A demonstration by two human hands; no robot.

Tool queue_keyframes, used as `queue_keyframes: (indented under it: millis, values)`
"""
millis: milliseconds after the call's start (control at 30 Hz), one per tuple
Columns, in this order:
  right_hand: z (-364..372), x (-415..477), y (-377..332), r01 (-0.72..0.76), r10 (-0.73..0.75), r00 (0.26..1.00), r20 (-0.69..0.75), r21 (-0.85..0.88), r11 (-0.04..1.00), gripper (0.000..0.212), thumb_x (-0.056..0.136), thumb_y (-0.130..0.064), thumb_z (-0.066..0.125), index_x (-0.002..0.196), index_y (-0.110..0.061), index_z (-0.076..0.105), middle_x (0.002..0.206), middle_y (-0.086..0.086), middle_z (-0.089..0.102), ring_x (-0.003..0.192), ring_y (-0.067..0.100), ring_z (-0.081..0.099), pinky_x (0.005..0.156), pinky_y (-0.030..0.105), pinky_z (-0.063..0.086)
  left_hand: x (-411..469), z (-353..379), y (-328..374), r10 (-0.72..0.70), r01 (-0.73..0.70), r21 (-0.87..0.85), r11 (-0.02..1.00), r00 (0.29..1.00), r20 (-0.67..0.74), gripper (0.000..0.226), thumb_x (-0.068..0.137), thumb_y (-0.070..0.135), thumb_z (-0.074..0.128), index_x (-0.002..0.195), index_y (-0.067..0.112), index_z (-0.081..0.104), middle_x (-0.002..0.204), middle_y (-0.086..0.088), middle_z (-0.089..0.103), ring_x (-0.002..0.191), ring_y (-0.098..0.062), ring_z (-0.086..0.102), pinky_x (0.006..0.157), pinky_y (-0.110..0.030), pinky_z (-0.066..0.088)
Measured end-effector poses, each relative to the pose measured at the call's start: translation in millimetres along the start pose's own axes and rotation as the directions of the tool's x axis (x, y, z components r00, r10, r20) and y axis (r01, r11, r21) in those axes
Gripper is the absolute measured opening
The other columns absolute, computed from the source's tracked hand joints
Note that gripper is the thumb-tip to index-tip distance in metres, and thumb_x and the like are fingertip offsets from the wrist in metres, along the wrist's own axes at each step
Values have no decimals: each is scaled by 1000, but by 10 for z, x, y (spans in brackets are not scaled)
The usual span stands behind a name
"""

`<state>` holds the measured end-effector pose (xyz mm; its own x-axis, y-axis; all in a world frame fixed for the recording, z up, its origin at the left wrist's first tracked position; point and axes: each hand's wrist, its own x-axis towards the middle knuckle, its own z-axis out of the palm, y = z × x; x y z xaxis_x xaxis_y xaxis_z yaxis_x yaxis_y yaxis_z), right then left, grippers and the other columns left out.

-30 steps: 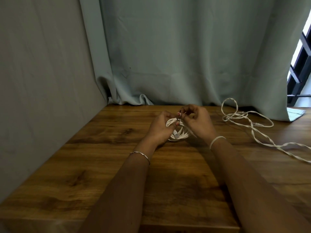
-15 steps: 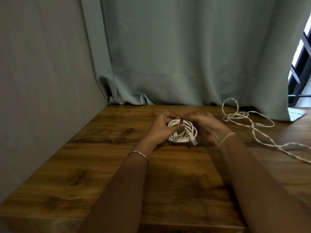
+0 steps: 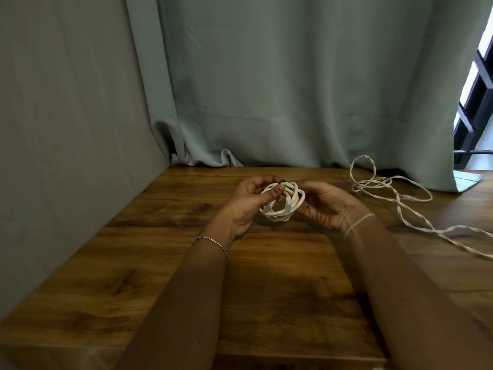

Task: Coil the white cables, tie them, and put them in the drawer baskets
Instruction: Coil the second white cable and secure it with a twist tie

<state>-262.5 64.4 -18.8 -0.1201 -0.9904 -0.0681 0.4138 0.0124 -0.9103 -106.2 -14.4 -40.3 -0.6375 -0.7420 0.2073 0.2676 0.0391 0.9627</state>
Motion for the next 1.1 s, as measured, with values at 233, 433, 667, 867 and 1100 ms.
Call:
queue_keyframes:
  millis: [233, 433, 667, 867, 1100]
  values:
    - [-14, -14, 21, 12, -12, 1000, 10, -9, 1000, 14, 88, 5, 52, 98, 5, 62, 85, 14, 72, 75, 22, 72, 66, 28, 61, 2, -33, 21, -63, 66, -67, 996, 997, 52, 28, 87, 8, 63, 114, 1, 61, 103, -12, 70, 89, -22, 67, 85, -39, 54]
    - [24, -8, 25, 96, -99, 995, -16, -122, 988, 12, 85, 4, 57, 89, -3, 65, 86, 11, 72, 77, 19, 72, 66, 28, 61, 13, -32, 15, -82, 83, -80, 993, 996, 19, 30, 87, 7, 63, 116, 0, 60, 105, -14, 69, 88, -22, 68, 87, -42, 53]
    - [68, 57, 39, 142, -155, 987, -41, -215, 966, 16, 92, -15, 56, 96, -4, 67, 89, 8, 71, 79, 17, 68, 63, 27, 56, 44, -58, -11, -87, 83, -64, 994, 994, -60, 24, 82, 3, 69, 106, 4, 65, 105, -16, 71, 89, -23, 69, 82, -37, 57]
    - [126, 136, 126, 264, -374, 922, -101, -541, 799, 7, 83, -10, 71, 77, -10, 68, 73, 4, 69, 68, 16, 65, 67, 27, 53, 47, -28, -62, -35, 40, 43, 998, 993, -117, 19, 77, 0, 74, 95, 6, 68, 97, -14, 72, 85, -22, 69, 79, -31, 58]
    - [133, 137, 97, 254, -345, 930, -124, -463, 850, 9, 86, -9, 64, 79, -14, 68, 71, 2, 70, 71, 18, 65, 70, 30, 52, 32, -27, -26, -7, 24, 122, 992, 990, -141, 22, 77, 4, 76, 98, 5, 69, 93, -7, 73, 79, -10, 70, 69, -19, 56]
